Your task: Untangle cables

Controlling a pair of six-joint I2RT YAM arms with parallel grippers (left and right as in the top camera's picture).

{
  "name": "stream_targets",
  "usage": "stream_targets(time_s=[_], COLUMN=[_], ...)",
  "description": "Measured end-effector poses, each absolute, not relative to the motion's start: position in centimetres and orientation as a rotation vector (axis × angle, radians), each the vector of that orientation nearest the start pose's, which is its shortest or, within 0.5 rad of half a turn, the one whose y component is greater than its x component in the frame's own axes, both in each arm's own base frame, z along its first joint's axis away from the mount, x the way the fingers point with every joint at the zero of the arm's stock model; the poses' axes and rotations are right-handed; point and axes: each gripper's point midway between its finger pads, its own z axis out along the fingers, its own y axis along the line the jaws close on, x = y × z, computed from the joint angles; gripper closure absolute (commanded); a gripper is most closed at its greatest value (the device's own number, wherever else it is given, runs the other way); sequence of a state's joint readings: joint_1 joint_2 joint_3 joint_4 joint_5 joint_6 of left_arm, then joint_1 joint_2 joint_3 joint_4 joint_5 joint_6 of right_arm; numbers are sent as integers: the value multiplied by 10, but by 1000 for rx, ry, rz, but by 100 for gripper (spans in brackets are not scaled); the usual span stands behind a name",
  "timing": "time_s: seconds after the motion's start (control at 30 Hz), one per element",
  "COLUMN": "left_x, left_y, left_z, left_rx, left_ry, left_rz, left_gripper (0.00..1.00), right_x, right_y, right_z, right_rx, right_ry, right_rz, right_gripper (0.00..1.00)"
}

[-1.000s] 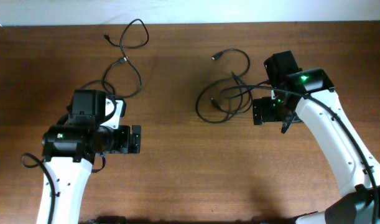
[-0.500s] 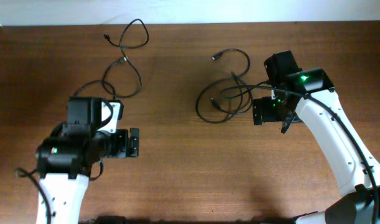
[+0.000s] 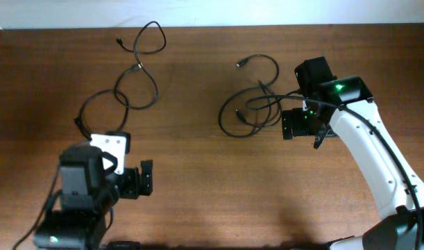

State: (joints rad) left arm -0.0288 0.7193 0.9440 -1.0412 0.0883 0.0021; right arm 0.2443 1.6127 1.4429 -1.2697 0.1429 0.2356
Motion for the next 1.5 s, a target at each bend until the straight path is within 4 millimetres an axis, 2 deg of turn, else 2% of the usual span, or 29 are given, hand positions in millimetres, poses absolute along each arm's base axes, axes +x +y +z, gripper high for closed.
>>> stream_targets(time_s=[0.03,0.07,0.13,0.27,0.53,0.6,0.7,0.87,1.5], left_x=[222,220,237,244,245,245,244,245,245], left_y=[-26,-28,-40,-46,-43,-37,-28,-22,-21], left_z=[211,203,206,212,221,208,201,159,159], left_rx=[103,117,164,178,155,136,110,91,174], left_ry=[2301,2292,2067,1772,1437,1446,1468,1639,1634], left_rz=[-123,-130,-151,-167,-155,-134,-104,-89,-3], left_gripper=[1,1,1,1,1,1,1,1,1], right_x=[312,311,311,312,312,312,312,312,312], right_y=[53,52,52,52,51,51,51,51,51], right_z=[153,153,153,153,153,153,154,154,154], right_rx=[2,1,1,1,2,2,1,2,2], right_ry=[2974,2976,2975,2974,2973,2972,2971,2971,2971], right_rz=[-159,-159,-160,-164,-169,-169,-169,-169,-169], right_gripper=[2,1,1,1,1,1,1,1,1])
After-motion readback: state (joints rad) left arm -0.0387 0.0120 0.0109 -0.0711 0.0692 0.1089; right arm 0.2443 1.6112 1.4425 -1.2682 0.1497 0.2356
